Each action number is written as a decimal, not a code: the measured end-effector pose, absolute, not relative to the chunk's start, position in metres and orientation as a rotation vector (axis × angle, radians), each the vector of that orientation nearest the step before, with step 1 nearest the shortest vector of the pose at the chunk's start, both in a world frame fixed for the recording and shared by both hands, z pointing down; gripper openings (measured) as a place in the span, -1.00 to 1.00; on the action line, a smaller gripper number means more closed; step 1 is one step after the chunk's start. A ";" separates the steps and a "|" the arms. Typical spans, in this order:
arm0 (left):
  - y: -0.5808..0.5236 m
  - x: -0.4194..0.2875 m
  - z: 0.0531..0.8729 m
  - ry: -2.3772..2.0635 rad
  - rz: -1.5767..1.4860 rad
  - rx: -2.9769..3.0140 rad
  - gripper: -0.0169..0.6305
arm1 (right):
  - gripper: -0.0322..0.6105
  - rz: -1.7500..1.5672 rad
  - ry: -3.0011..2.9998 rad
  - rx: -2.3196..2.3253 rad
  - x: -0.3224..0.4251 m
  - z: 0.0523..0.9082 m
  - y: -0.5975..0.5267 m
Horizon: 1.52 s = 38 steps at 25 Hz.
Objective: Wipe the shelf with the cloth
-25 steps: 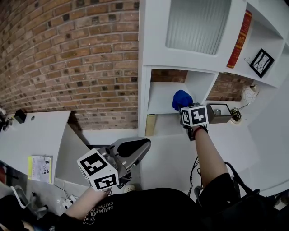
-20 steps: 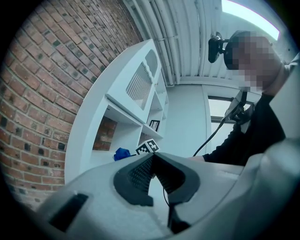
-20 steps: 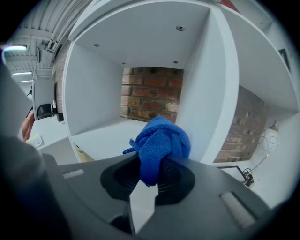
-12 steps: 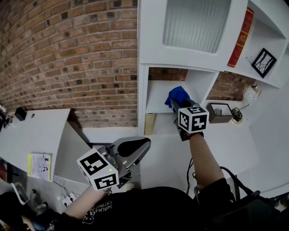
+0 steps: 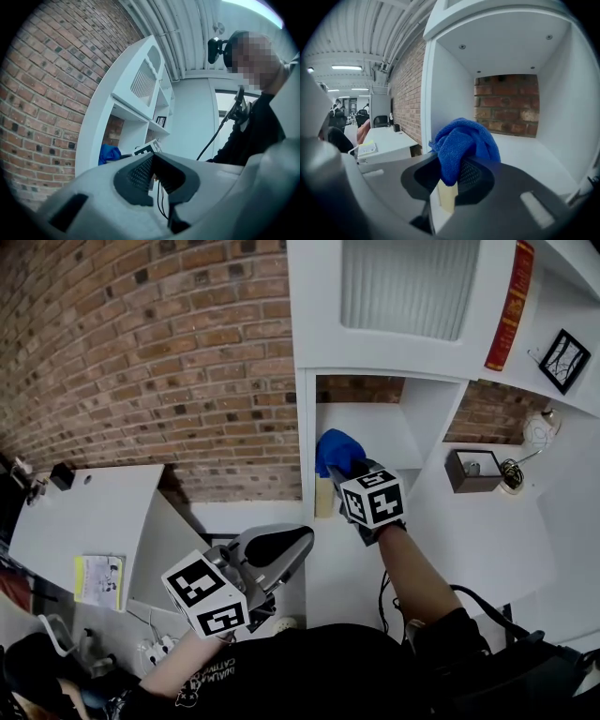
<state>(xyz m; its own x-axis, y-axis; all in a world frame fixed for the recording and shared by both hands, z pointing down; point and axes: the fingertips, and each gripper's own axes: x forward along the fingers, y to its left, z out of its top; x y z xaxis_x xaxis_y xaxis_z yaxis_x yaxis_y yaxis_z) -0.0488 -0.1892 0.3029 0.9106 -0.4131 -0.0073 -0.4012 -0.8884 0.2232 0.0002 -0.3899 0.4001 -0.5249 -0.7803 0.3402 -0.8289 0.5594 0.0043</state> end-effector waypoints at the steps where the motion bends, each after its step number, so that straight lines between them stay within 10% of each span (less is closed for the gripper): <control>1: -0.189 -0.048 0.303 -0.615 -0.078 2.856 -0.95 | -0.69 0.237 -2.483 1.355 0.008 0.402 -0.390; 22: -0.178 0.000 0.310 -0.493 -0.004 2.880 -0.95 | -0.68 0.366 -2.250 1.840 0.182 0.404 -0.395; 38: -0.211 -0.025 0.328 -0.648 0.141 2.820 -0.95 | -0.69 0.110 -3.226 1.268 0.032 0.247 -0.448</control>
<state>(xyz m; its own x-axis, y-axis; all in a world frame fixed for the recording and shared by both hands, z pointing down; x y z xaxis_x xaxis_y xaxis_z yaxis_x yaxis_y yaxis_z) -0.0250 -0.2114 0.3284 0.8966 -0.4175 0.1478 -0.4411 -0.8714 0.2146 0.0318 -0.4481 0.2468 -0.6867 -0.6726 -0.2757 -0.6523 0.7376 -0.1747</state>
